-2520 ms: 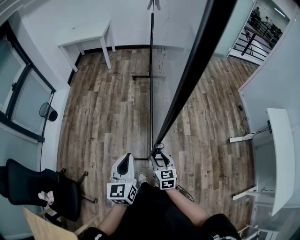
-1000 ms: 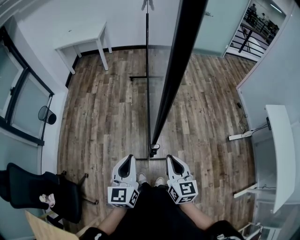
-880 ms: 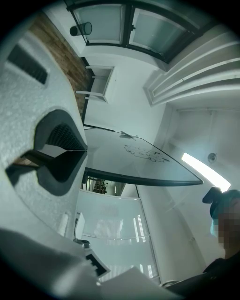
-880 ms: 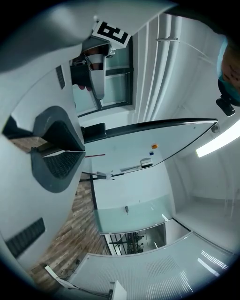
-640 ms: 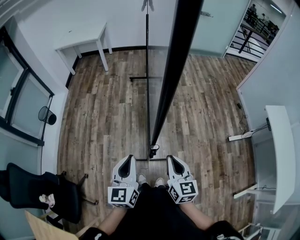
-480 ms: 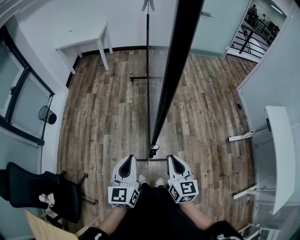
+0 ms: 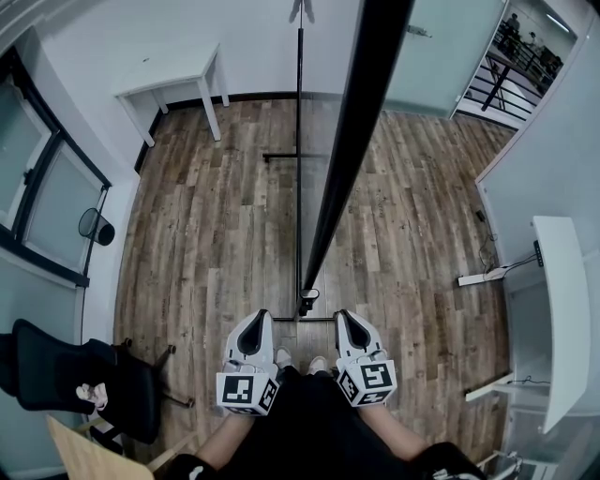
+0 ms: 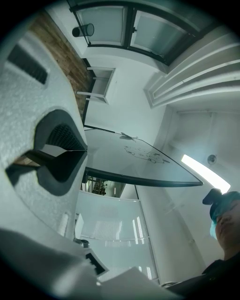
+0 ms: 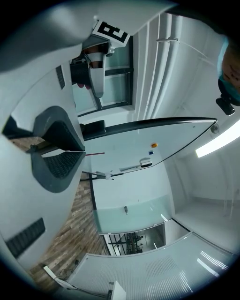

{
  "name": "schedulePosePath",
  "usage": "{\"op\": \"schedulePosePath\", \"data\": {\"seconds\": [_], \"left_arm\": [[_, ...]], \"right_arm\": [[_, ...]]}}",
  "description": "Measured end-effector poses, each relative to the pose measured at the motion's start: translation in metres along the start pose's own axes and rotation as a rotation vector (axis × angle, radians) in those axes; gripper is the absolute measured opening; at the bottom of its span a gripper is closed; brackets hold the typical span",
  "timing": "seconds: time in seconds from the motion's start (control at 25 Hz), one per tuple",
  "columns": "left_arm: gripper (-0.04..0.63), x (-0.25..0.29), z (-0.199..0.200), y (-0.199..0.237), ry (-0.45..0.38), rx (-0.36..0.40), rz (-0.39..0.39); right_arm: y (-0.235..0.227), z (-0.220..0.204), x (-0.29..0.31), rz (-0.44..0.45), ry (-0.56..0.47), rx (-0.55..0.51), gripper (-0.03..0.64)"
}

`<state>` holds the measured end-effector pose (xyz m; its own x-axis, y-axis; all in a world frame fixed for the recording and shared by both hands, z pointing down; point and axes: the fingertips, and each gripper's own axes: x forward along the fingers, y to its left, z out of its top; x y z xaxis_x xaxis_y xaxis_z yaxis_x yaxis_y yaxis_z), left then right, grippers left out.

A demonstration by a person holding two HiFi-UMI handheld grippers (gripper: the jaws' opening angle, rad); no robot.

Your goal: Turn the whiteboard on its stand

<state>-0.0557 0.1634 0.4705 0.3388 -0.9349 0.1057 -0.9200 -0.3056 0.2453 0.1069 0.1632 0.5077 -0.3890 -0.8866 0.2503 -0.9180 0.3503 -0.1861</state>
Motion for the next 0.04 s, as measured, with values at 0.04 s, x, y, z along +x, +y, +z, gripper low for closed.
{"op": "schedulePosePath", "data": {"seconds": [0.04], "left_arm": [[0.018,-0.0005,-0.0001,-0.0002,0.000,-0.003,0.002]], "right_arm": [[0.0000,0.0001,-0.0004,0.002,-0.002,0.001,0.015]]}}
